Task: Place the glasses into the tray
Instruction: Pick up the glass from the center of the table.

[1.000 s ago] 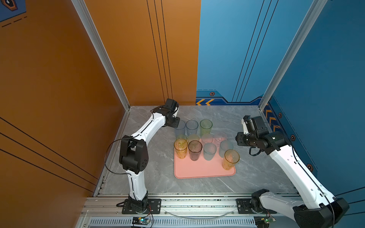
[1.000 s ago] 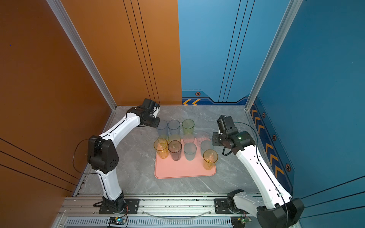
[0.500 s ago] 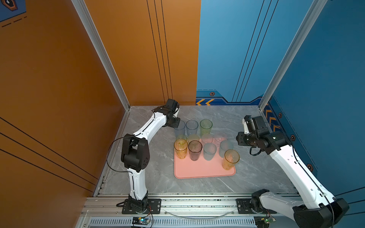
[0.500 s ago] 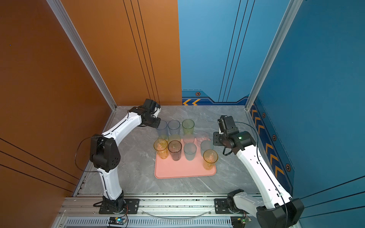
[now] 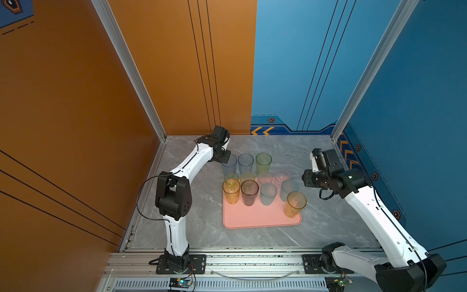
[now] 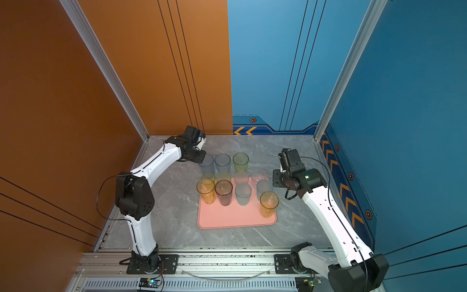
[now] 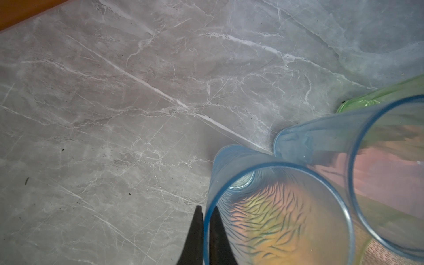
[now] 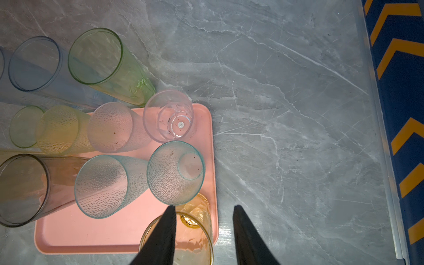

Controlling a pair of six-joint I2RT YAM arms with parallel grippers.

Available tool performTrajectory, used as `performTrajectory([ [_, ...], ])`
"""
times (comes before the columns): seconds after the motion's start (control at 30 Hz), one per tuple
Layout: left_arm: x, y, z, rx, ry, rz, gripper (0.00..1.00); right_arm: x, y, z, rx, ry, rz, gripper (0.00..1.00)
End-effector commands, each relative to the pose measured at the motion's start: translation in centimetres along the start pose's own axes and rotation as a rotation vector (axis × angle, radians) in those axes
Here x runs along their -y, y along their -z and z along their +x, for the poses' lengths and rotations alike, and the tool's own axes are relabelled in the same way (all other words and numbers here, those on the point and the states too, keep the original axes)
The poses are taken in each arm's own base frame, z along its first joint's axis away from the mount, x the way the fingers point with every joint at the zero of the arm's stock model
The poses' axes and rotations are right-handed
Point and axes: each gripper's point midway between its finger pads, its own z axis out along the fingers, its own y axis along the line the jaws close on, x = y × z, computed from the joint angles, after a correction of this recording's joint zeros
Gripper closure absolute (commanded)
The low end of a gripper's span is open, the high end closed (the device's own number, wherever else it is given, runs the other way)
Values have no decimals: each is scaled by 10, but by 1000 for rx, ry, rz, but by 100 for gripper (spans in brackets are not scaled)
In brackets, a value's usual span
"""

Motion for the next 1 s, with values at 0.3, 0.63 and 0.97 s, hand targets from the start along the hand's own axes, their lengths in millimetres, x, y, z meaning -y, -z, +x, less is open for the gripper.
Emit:
performTrajectory([
  [0.3,-25,74,-20,169,-11,-102,100,-8,4,1,32,-12,-51,60],
  [0.63,-19,209,-24,450,-34,-150,100,-21,6,1,45,11,-83,60],
  [0.97,52,304,9,577,-187,98,100,-12,35,-23,184,-37,-71,60],
])
